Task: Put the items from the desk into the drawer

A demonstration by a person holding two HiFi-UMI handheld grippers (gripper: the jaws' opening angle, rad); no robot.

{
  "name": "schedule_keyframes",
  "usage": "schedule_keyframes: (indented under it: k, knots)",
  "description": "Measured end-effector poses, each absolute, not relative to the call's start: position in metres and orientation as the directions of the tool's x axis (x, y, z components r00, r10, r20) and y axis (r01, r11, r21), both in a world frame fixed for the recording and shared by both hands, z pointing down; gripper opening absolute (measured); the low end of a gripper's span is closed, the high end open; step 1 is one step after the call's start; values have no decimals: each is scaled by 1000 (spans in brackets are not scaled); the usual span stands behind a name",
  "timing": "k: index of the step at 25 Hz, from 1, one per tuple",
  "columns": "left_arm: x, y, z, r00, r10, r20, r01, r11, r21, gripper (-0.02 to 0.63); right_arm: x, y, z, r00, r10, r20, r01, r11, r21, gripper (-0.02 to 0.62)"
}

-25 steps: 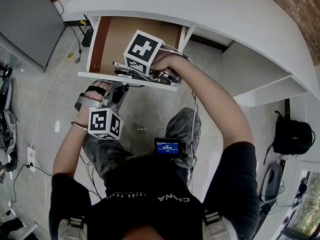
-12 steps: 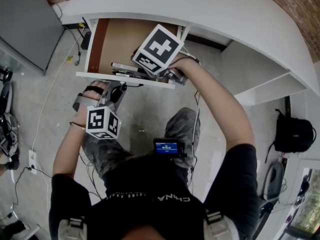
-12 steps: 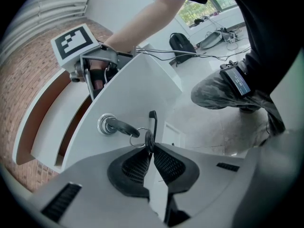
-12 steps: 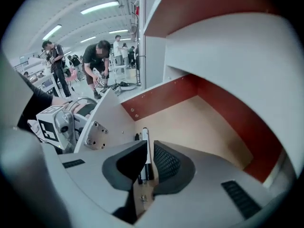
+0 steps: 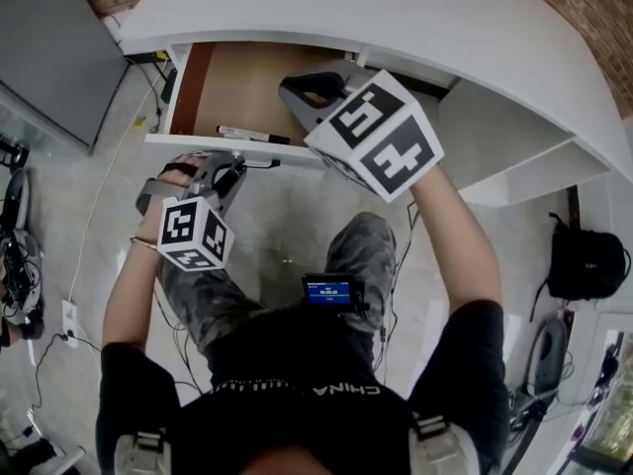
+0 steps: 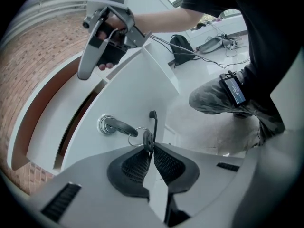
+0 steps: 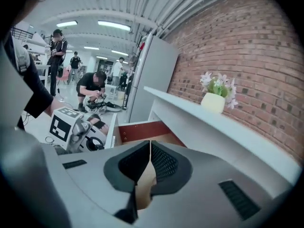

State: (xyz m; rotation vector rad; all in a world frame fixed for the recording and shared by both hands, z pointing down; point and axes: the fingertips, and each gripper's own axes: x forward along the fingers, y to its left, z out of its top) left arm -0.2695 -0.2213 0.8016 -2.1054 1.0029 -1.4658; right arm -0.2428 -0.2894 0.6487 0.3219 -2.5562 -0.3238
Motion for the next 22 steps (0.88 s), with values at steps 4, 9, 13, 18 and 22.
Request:
schedule_keyframes:
  k: [4, 9, 13, 18, 22]
  knots:
    - [-271, -222, 796, 205, -715, 668, -338, -693, -637, 34, -220, -281, 623, -862, -346, 371, -254, 928, 274, 21]
    - [-273, -224, 784, 214, -680, 702, -343, -725, -597, 34, -193, -281, 622, -858, -415, 302, -378, 909, 176, 21]
    - [-274, -227, 777, 228, -650, 724, -347, -750, -563, 35, -184, -278, 631, -858, -421, 295, -397, 907, 141, 21]
    - [-274, -235, 768, 231, -622, 748, -332, -773, -540, 35, -182, -281, 634, -852, -431, 298, -404, 902, 150, 21]
    - [-275, -236, 765, 231, -602, 765, -319, -789, -525, 35, -183, -279, 633, -848, -437, 300, -404, 899, 168, 21]
